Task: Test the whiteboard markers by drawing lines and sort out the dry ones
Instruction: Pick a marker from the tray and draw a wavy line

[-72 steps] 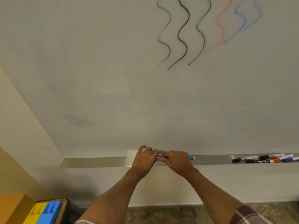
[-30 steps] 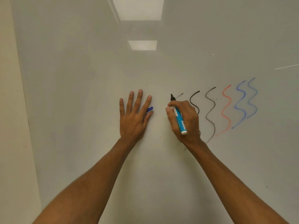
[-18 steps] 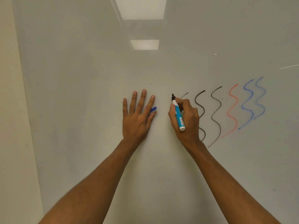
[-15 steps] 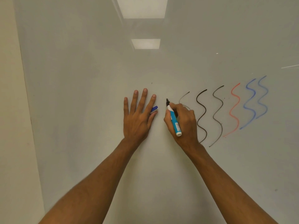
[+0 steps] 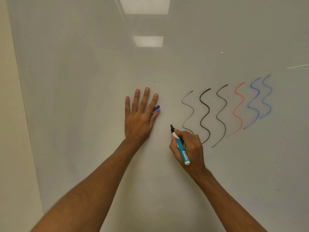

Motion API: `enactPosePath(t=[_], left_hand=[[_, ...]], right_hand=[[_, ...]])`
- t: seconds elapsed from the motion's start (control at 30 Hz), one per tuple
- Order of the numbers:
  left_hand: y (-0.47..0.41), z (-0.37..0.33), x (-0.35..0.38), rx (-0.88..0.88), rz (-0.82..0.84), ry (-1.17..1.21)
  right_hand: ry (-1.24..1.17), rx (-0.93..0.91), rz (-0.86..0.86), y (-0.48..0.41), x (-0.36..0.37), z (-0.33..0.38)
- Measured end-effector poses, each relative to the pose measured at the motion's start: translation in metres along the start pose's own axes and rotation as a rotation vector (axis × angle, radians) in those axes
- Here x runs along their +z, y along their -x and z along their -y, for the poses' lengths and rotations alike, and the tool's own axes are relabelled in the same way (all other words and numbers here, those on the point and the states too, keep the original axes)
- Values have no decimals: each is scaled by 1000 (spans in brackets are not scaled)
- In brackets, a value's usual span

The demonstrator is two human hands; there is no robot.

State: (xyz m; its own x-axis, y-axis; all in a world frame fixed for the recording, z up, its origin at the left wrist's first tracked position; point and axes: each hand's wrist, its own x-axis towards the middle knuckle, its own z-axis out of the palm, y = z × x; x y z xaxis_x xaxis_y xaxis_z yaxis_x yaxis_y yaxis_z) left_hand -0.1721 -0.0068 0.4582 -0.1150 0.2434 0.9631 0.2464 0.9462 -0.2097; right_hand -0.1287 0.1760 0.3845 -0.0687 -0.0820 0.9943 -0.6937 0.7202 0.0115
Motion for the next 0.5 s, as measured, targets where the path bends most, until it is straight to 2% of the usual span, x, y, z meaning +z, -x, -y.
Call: enactPosePath(t=[0.2, 0.37, 0.5], left_hand=[[1, -1, 1, -6, -6, 17], [1, -2, -3, -16, 31, 44], [-2, -4, -11, -42, 104, 37]], right_hand=[[-19, 116, -102, 27, -6, 9], [27, 9, 88, 42, -1, 10], [103, -6, 83, 34, -10, 12]])
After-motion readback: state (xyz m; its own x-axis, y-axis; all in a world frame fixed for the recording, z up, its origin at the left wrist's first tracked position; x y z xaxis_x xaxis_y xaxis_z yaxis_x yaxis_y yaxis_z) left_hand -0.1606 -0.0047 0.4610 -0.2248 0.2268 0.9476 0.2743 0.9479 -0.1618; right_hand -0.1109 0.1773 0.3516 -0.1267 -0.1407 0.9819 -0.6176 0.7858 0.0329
